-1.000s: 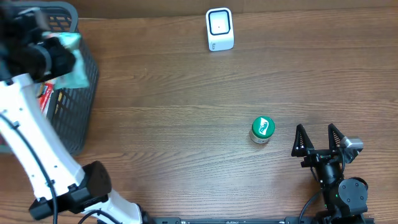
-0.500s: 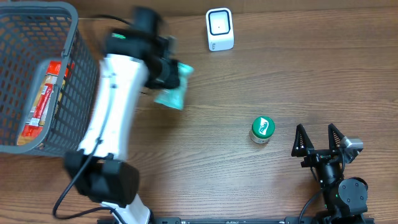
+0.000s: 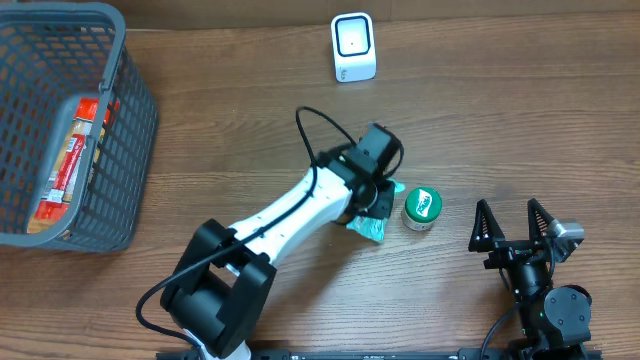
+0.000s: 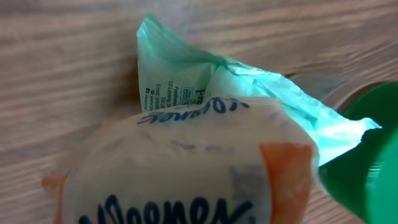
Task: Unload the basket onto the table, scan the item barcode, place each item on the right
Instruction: 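Carry the tissue pack out of the basket toward the jar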
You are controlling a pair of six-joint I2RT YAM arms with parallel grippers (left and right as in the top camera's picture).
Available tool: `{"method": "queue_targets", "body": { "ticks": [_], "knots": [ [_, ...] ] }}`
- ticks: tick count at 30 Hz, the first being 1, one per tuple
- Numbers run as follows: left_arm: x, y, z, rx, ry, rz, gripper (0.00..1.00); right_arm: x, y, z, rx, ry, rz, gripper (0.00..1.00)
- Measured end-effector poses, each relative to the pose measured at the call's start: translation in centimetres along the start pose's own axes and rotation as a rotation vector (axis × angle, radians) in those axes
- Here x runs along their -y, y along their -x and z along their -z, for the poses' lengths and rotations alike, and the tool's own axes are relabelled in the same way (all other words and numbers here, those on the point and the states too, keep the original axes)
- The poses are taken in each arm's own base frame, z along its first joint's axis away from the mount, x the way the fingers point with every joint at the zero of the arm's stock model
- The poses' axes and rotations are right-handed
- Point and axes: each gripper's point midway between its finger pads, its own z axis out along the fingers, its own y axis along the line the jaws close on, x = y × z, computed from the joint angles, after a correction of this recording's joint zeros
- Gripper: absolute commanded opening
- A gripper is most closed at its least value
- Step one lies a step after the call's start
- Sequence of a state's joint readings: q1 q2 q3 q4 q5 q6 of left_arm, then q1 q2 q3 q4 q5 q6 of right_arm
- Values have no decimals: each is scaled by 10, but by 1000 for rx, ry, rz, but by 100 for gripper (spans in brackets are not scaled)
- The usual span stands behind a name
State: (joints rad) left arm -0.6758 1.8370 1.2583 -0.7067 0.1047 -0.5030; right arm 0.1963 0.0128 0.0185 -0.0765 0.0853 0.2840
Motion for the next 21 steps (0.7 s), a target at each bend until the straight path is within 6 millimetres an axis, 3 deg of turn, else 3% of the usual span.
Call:
{"method": "queue_targets", "body": {
  "ticks": [12, 17, 21],
  "knots": [
    [-2, 14, -14, 105, -12, 89, 21, 0, 0, 0, 1, -1, 0, 100],
    [-7, 8, -23, 109, -12, 127, 37, 0, 0, 0, 0, 0, 0, 100],
    [-6, 11, -23, 119, -20, 145, 69, 0, 0, 0, 0, 0, 0, 100]
  ]
}}
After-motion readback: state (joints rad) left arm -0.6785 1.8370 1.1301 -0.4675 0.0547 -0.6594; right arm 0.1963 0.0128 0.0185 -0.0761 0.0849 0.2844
